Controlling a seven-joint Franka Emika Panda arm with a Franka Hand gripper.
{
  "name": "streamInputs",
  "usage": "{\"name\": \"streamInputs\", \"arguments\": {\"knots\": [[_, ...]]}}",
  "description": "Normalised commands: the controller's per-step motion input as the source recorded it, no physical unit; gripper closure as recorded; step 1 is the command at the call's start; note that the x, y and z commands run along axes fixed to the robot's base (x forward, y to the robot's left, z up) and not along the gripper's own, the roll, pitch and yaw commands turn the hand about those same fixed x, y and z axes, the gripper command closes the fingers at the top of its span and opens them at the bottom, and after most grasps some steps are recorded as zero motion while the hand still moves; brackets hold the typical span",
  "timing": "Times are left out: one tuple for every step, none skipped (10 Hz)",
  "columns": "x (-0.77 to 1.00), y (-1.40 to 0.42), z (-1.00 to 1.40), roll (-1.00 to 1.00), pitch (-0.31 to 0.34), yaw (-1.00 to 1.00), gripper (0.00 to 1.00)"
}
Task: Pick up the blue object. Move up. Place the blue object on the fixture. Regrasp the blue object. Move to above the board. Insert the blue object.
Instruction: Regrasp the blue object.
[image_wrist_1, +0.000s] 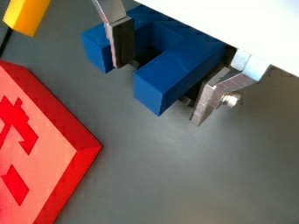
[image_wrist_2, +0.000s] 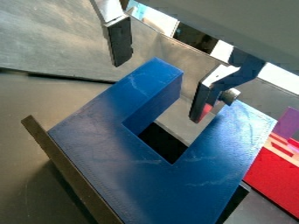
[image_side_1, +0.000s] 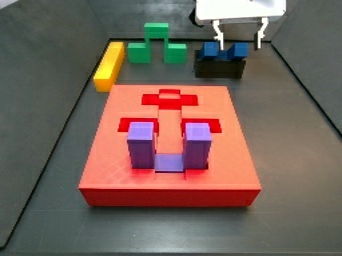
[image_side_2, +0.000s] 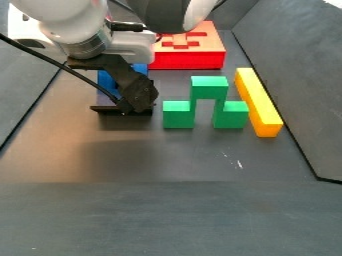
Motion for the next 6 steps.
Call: {"name": "streamInputs", "arguments": {"knots": [[0.17, 0.00, 0.23, 0.20, 0.100, 0.19, 0.00], [0.27, 0.00, 0.44, 0.51, 0.209, 0.21, 0.00], [0.32, 0.00, 0.47, 0.61, 0.283, 0.24, 0.00], [0.34, 0.00, 0.49, 0.60, 0.289, 0.25, 0.00], [0.35, 0.00, 0.46, 0.57, 0.257, 0.23, 0.00], [0.37, 0.00, 0.39, 0.63, 0.234, 0.23, 0.00]]}}
